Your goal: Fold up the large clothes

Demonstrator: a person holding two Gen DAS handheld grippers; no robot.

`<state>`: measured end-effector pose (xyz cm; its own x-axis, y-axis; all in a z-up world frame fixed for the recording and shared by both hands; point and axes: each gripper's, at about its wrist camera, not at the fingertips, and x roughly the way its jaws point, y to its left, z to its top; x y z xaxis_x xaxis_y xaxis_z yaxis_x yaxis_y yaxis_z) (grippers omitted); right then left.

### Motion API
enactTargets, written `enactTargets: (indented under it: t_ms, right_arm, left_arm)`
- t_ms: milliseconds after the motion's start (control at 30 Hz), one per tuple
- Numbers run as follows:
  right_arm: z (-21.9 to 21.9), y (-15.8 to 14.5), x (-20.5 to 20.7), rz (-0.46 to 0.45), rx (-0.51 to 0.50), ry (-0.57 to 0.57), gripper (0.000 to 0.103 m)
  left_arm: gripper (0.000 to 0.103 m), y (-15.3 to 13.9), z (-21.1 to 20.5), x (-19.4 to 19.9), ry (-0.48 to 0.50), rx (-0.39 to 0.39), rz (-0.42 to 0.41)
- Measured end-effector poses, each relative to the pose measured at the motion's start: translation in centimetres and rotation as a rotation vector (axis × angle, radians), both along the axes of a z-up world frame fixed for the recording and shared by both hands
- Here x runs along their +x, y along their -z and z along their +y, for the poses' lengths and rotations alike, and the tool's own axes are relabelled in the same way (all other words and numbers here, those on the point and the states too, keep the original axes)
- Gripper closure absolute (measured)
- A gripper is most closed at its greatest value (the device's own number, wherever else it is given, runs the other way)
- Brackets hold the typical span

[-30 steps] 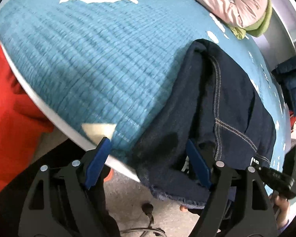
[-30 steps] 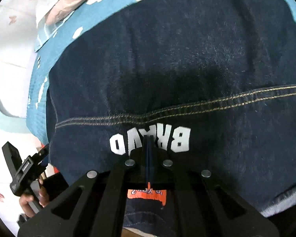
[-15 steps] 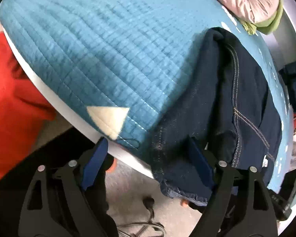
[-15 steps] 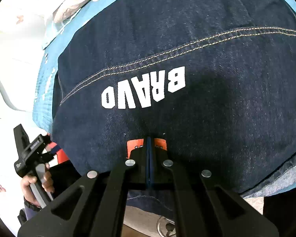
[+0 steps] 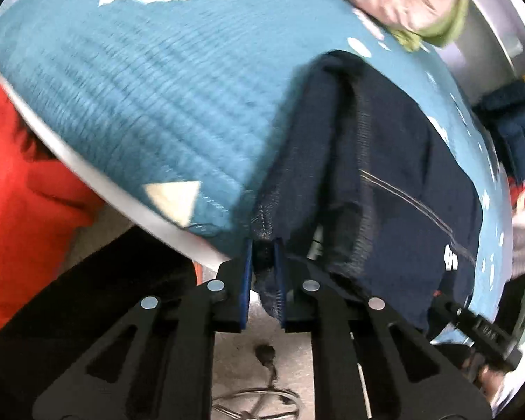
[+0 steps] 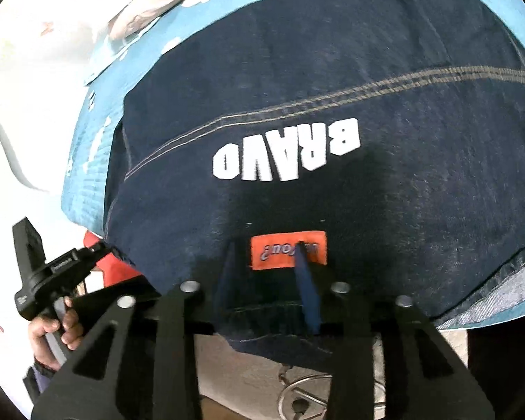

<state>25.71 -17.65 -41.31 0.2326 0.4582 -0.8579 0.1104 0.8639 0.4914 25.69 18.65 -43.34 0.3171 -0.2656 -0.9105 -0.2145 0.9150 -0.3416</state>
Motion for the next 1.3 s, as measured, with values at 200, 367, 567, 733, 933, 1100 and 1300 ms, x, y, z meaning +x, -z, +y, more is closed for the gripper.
enactTargets:
  t_ms: [200, 367, 567, 733, 933, 1100, 1300]
  right_arm:
    - [0.6, -2.5, -0.1, -0.088, 0.001, 0.004, 0.063]
    - [2.5, -3.3, 1.5, -0.078, 0.069, -0.002, 0.060]
    - [5.4, -3.5, 3.0, -0.067, 0.088, -0.032, 0.060]
    - [7.2, -3.6, 3.8, -0.067, 0.078, -0.060, 0.059]
    - [10.7, -4.3, 5.7, -0.064, 0.093, -0.119, 0.058]
    - [14.8, -4.8, 7.3, -0.020, 0.077, -0.221, 0.054]
    - [18.6, -4.8, 8.5, -0.002, 0.008, -0.297, 0.049]
  left_arm:
    - [0.093, -0.8, -1.9, 0.1, 0.036, 0.008, -0.069]
    - [0.093, -1.0, -2.0, -0.4, 0.036, 0.020, -0.090]
    - [0.087, 2.1, 0.3, 0.2, -0.041, -0.036, -0.012]
    - [0.081, 2.2, -0.2, 0.6, -0.028, -0.035, -0.035]
    - [0.099, -0.6, -3.8, -0.4, 0.134, 0.122, -0.197]
    - [0.100, -2.0, -4.7, -1.5, 0.183, 0.107, -0.286]
    - [0.100, -2.7, -4.0, -2.5, 0.178, 0.029, -0.320]
